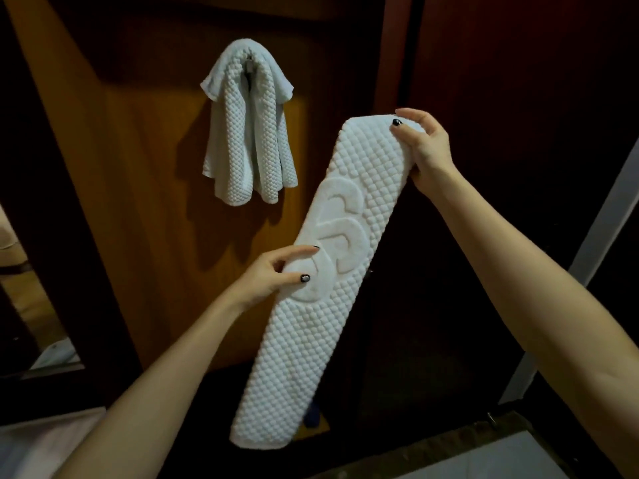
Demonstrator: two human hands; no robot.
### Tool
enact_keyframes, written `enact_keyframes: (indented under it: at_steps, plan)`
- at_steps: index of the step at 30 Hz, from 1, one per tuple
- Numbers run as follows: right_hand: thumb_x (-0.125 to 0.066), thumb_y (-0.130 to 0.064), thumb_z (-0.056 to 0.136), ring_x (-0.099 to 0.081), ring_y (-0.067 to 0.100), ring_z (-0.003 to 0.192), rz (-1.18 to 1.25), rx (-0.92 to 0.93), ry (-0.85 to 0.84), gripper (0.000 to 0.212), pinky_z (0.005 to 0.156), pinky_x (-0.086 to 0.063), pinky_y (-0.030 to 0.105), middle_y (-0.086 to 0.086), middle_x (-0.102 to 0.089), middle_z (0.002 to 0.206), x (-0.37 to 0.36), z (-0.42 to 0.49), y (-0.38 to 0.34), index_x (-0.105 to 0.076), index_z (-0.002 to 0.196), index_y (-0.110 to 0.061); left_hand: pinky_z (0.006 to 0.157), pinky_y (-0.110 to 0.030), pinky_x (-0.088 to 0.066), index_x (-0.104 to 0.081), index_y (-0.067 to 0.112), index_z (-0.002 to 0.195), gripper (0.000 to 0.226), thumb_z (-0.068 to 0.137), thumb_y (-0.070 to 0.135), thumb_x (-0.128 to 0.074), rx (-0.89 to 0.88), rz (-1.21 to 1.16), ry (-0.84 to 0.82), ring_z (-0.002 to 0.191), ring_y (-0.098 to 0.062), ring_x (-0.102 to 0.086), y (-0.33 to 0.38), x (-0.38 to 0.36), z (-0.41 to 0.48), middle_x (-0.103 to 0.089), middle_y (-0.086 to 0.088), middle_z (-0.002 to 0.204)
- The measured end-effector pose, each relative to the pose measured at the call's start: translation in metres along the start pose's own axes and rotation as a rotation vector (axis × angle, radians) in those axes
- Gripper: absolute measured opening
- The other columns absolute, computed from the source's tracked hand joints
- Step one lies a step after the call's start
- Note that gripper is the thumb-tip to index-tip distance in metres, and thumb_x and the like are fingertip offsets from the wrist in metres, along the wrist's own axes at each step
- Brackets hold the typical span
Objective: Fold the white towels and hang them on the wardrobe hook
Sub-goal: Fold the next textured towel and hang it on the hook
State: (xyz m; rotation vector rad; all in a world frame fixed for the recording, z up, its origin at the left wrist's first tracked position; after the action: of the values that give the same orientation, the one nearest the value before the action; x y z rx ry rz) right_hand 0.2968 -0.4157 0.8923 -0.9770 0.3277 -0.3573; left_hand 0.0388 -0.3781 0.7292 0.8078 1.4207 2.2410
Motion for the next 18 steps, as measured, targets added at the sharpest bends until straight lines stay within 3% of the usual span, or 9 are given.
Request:
enact_keyframes:
  at_steps: [4, 6, 8, 11, 15, 18]
  plan:
    - [-0.067, -0.022, 0.088, -0.064, 0.022, 0.107, -0.077, 0.056, 0.024, 0.037, 0.075, -0.057, 0.03, 0.008, -0.061, 0.122, -0.001, 0.008, 0.004, -0.059, 0.123, -0.014, 0.088, -0.017, -0.048, -0.062, 0.026, 0.111, 0.039, 0.082, 0.001, -0.068, -0.011, 0.106, 0.035, 0.107, 0.006, -0.056, 0.022, 0.05, 0.012, -0.061, 0.02, 0.114]
    - [-0.068, -0.023, 0.086, -0.063, 0.022, 0.108, -0.12, 0.091, -0.007, 0.042, 0.068, -0.057, 0.027, 0.007, -0.055, 0.128, -0.007, 0.011, 0.003, -0.056, 0.126, -0.019, 0.086, -0.011, -0.045, -0.062, 0.027, 0.111, 0.039, 0.083, 0.001, -0.068, -0.024, 0.166, 0.04, 0.107, 0.011, -0.055, 0.037, 0.072, 0.018, -0.06, 0.022, 0.117]
    - [-0.07, -0.015, 0.085, -0.059, 0.02, 0.11, -0.13, 0.077, -0.075, 0.052, 0.062, -0.058, 0.03, 0.005, -0.045, 0.136, -0.014, 0.015, -0.002, -0.047, 0.13, -0.026, 0.087, -0.001, -0.038, -0.061, 0.032, 0.116, 0.043, 0.084, 0.004, -0.067, -0.021, 0.231, 0.019, 0.111, 0.02, -0.047, 0.05, 0.092, 0.024, -0.059, 0.035, 0.115]
    - [-0.068, -0.002, 0.083, -0.058, 0.019, 0.111, -0.148, 0.083, -0.179, 0.071, 0.067, -0.061, 0.042, 0.002, -0.038, 0.14, -0.027, 0.027, -0.009, -0.037, 0.14, -0.029, 0.087, 0.002, -0.036, -0.057, 0.042, 0.119, 0.052, 0.083, 0.006, -0.068, 0.046, 0.246, -0.031, 0.111, 0.027, -0.041, 0.056, 0.118, 0.028, -0.054, 0.045, 0.111]
    - [-0.061, 0.006, 0.084, -0.064, 0.017, 0.102, -0.059, 0.119, -0.2, 0.067, 0.063, -0.062, 0.036, -0.007, -0.047, 0.123, -0.054, 0.045, -0.015, -0.043, 0.141, -0.023, 0.095, -0.01, -0.04, -0.059, 0.056, 0.112, 0.059, 0.079, 0.008, -0.073, 0.064, 0.27, -0.017, 0.116, 0.019, -0.043, 0.054, 0.142, 0.032, -0.048, 0.04, 0.123]
    - [-0.058, 0.008, 0.085, -0.066, 0.021, 0.1, -0.021, 0.119, -0.192, 0.059, 0.065, -0.062, 0.038, -0.004, -0.05, 0.123, -0.076, 0.064, -0.009, -0.049, 0.137, -0.019, 0.106, -0.025, -0.035, -0.054, 0.053, 0.12, 0.063, 0.079, 0.01, -0.073, 0.073, 0.337, -0.017, 0.126, 0.005, -0.04, 0.056, 0.16, 0.041, -0.041, 0.033, 0.132]
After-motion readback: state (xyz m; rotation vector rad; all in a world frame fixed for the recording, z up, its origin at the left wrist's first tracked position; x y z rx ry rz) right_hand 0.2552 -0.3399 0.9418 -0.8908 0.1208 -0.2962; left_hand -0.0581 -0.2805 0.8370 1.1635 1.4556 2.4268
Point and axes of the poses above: each hand's wrist, its own z-axis towards the middle knuckle, its own x-axis out of the back of the hand, y = z × x, the point moved 1 cm from there along z, towards the middle knuckle
